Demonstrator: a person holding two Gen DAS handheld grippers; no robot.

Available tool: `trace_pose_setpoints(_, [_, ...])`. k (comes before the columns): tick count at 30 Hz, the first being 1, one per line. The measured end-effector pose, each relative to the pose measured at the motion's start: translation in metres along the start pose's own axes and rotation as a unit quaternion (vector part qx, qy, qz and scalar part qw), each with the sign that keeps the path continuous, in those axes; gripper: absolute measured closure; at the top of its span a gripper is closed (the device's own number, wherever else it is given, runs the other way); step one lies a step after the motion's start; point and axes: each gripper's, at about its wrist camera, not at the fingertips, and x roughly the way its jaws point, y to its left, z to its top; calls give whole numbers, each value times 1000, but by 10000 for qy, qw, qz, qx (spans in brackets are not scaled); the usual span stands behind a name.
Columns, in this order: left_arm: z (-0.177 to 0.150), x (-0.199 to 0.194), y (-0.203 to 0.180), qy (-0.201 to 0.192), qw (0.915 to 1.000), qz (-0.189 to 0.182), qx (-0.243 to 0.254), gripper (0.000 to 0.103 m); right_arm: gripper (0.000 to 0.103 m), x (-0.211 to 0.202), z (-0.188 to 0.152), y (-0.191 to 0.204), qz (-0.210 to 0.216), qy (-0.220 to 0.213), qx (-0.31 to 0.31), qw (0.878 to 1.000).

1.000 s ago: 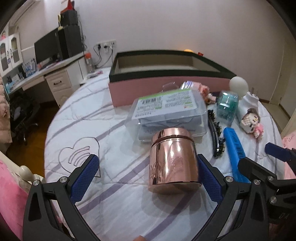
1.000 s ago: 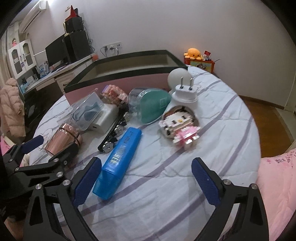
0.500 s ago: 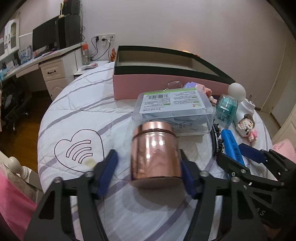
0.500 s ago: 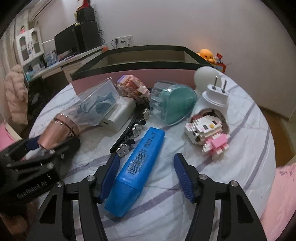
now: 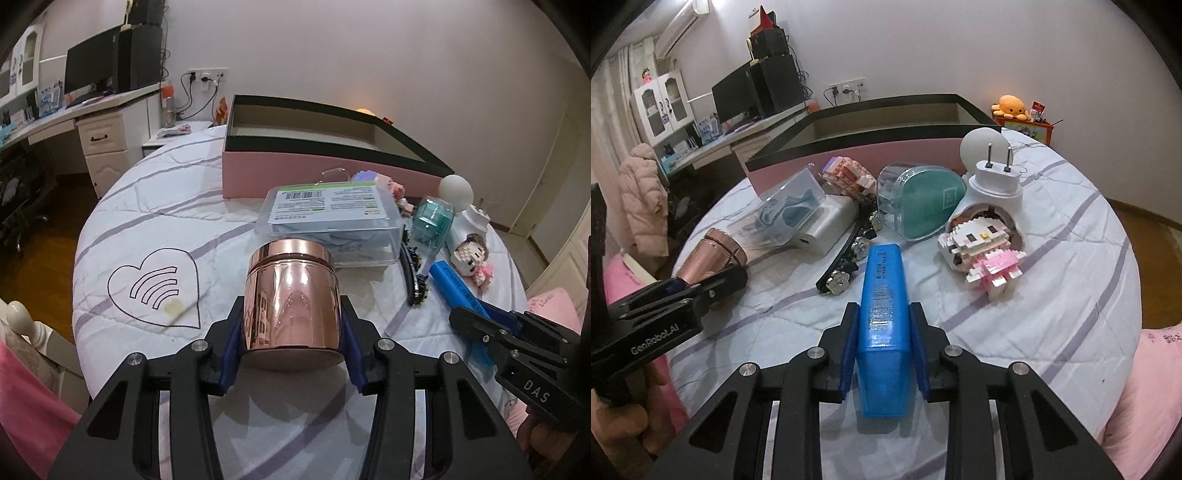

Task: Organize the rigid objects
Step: 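Grasp the rose-gold canister with the left tool while the right tool grasps the blue case, then carry the canister and blue case into the pink box tray and release both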

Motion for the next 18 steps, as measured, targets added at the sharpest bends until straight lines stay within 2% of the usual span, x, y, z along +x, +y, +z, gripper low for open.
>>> trace_pose_setpoints(10, [6,-21,-4,-214,9998,-56,-19,56,76,-28,10,1,302,-300,18,9991])
trace_pose_setpoints(18, [43,-50,-4,-614,9981,-74,-15,56,76,-46,39,9,511,-617,-208,9966])
